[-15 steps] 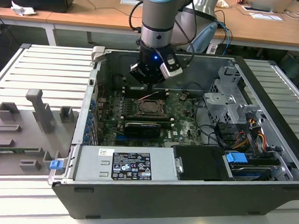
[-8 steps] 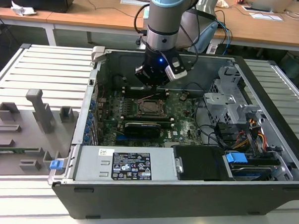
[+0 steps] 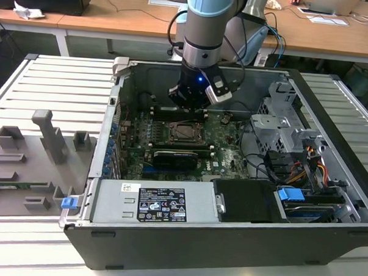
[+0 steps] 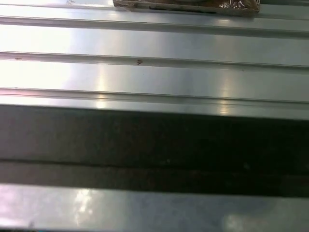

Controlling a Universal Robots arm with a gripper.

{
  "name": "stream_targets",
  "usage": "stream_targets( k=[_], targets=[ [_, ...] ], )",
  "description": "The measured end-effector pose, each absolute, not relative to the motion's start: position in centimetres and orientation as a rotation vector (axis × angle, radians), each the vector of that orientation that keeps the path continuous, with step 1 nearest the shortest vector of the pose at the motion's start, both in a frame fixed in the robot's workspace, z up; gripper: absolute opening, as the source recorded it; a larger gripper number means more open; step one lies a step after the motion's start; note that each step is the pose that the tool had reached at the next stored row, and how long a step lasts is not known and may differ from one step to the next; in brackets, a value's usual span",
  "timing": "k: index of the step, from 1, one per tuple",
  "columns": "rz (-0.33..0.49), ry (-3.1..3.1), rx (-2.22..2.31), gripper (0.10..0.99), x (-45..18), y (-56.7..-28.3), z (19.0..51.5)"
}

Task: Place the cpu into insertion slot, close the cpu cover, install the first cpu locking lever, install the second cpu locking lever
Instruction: 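Install the first cpu locking lever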

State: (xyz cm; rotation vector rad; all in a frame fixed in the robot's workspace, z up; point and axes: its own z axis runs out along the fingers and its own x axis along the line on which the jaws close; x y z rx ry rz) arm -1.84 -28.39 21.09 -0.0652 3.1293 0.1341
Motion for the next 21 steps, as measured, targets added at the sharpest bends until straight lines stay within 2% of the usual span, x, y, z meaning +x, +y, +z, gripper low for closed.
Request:
stream_targets(
  k=[21],
  targets=[
    [0.114, 3.143, -0.065, 0.106, -1.49, -28.37, 20.19]
  ],
)
